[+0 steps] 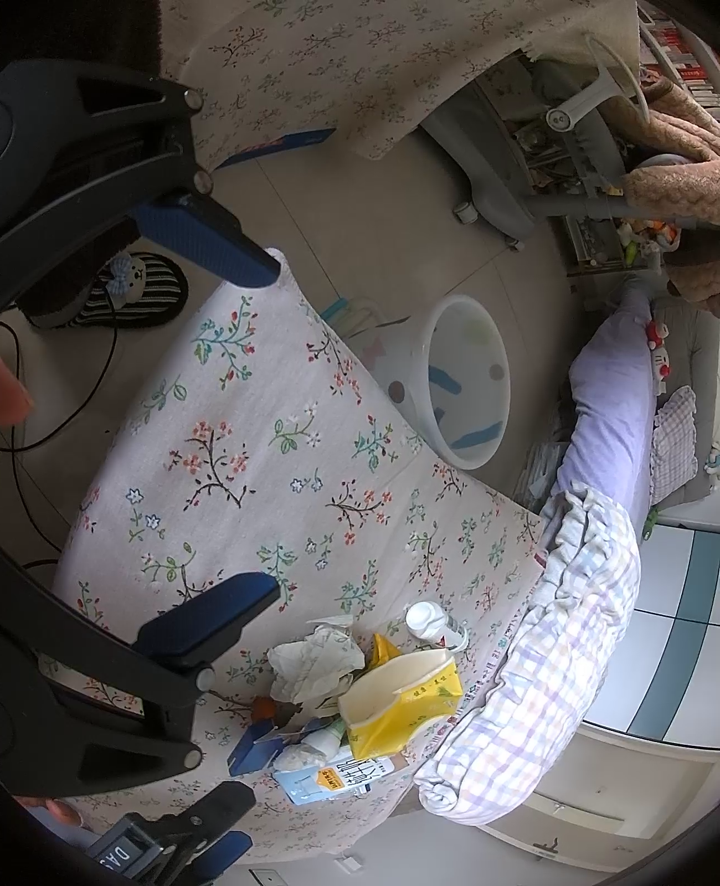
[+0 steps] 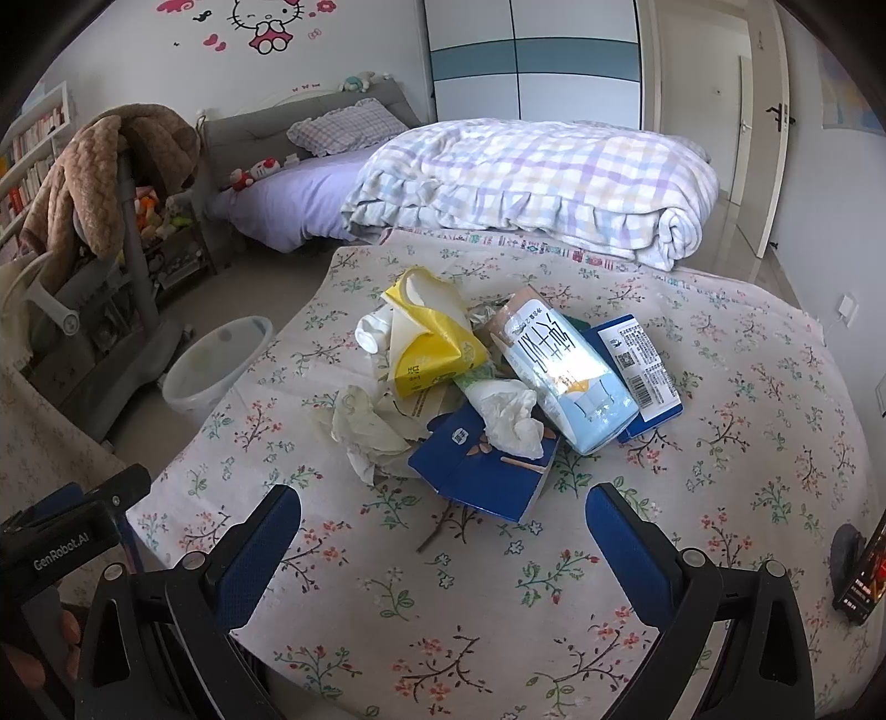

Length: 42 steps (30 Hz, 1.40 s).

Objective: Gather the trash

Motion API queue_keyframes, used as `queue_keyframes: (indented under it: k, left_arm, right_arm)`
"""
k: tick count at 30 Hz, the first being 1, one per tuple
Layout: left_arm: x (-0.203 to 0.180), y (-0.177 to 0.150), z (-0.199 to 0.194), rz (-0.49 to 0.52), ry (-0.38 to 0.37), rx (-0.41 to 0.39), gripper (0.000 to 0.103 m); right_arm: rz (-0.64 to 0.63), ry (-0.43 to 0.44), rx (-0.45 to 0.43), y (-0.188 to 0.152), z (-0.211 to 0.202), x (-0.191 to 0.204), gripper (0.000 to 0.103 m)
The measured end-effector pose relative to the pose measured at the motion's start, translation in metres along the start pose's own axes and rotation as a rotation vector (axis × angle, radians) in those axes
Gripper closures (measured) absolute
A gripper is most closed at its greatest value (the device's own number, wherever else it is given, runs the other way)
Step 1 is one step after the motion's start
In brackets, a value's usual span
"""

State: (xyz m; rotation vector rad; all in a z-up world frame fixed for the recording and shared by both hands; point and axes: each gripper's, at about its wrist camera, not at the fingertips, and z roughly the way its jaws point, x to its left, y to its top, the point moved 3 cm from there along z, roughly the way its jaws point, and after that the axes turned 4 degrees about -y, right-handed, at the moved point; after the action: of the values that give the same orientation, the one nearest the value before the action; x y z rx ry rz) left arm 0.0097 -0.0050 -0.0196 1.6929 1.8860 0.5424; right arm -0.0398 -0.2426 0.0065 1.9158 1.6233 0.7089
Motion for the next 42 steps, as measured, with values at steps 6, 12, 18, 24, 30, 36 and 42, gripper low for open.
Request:
queue_keyframes:
  k: [6, 12, 18, 24, 30, 36, 42]
  left_arm:
    - [0.000, 0.000, 0.000, -0.003, 0.000, 0.000, 0.001]
    - [0.001, 0.003, -0.001, -0.015, -0.009, -0.005, 0.001]
    - [-0.002, 0.004, 0.000, -0.015, -0.018, -0.003, 0.001]
    - [-0.011, 0.012, 0.001, 0.010, -0.018, -0.009, 0.001]
    - [-0.029, 0.026, 0.006, 0.067, -0.041, 0.009, 0.001]
    - [-0.057, 0.038, 0.013, 0.152, -0.101, 0.055, 0.001]
    - [-0.083, 0.057, 0.026, 0.246, -0.139, 0.096, 0.001]
  right_arm:
    - [0.001, -0.001, 0.003, 0.000, 0.000, 0.000, 0.000]
    - [0.009, -0.009, 0.011, -0.002, 0.003, -0.005, 0.000]
    - [0.018, -0.006, 0.022, -0.003, 0.002, -0.012, 0.000]
    - [0.031, 0.000, 0.047, 0.004, 0.000, -0.023, 0.000]
    - [0.063, -0.008, 0.090, 0.020, 0.000, -0.047, 0.000]
    - [0.094, 0.030, 0.171, 0.036, 0.006, -0.074, 0.000]
    - [0.095, -0.009, 0.218, 0.053, 0.016, -0.113, 0.000]
